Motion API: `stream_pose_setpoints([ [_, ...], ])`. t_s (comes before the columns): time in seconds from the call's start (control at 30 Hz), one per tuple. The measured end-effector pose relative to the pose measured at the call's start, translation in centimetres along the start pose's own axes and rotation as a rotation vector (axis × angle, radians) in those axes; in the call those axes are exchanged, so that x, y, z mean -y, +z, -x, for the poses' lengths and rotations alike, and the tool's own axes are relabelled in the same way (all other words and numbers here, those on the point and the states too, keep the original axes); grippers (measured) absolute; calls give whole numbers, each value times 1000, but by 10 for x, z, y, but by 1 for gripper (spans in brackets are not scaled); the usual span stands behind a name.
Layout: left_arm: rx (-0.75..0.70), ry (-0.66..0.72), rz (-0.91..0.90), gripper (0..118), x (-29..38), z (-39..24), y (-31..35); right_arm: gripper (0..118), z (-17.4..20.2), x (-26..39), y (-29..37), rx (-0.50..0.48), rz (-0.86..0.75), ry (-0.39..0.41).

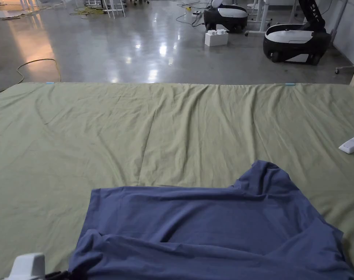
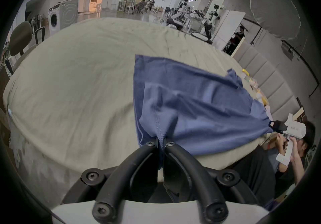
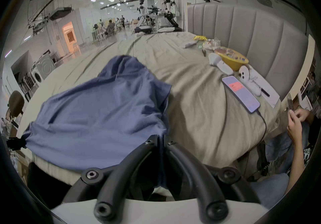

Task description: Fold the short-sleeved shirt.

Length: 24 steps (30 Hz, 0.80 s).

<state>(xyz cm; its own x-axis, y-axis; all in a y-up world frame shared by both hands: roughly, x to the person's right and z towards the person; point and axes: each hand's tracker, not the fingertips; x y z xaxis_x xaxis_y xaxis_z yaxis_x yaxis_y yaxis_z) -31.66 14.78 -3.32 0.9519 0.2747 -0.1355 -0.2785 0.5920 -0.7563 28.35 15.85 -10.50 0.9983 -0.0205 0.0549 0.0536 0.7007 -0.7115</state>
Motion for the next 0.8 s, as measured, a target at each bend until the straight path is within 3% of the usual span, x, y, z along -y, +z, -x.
stream_pose_setpoints([
  [0.07, -10, 5, -1, 7, 11, 5, -12, 8, 0, 11, -9, -9, 32, 10],
  [0.1, -17, 29, -3, 25, 15, 9, -18, 29, 2, 13, -16, -13, 49, 22],
  [0.13, -33, 63, 8, 49, 17, 9, -22, 55, 4, 16, -22, -1, 82, 49],
  [0.17, -54, 75, 16, 72, 18, 11, -24, 74, 4, 19, -26, 11, 106, 67],
  [0.2, -52, 71, 6, 84, 19, 12, -22, 77, 3, 22, -28, 14, 114, 71],
  [0.33, -90, 34, -124, 83, 11, 7, 15, 77, -15, 23, -8, -9, 5, 14],
  [0.5, -152, -108, -401, 83, -9, -34, 107, 77, -19, 0, 62, -65, -256, 5],
  [0.67, -170, -204, -686, 83, 2, -91, 195, 77, 4, -13, 150, -119, -509, -8],
  [0.8, -115, -178, -703, 82, 3, -118, 216, 76, 32, -24, 182, -195, -596, 23],
])
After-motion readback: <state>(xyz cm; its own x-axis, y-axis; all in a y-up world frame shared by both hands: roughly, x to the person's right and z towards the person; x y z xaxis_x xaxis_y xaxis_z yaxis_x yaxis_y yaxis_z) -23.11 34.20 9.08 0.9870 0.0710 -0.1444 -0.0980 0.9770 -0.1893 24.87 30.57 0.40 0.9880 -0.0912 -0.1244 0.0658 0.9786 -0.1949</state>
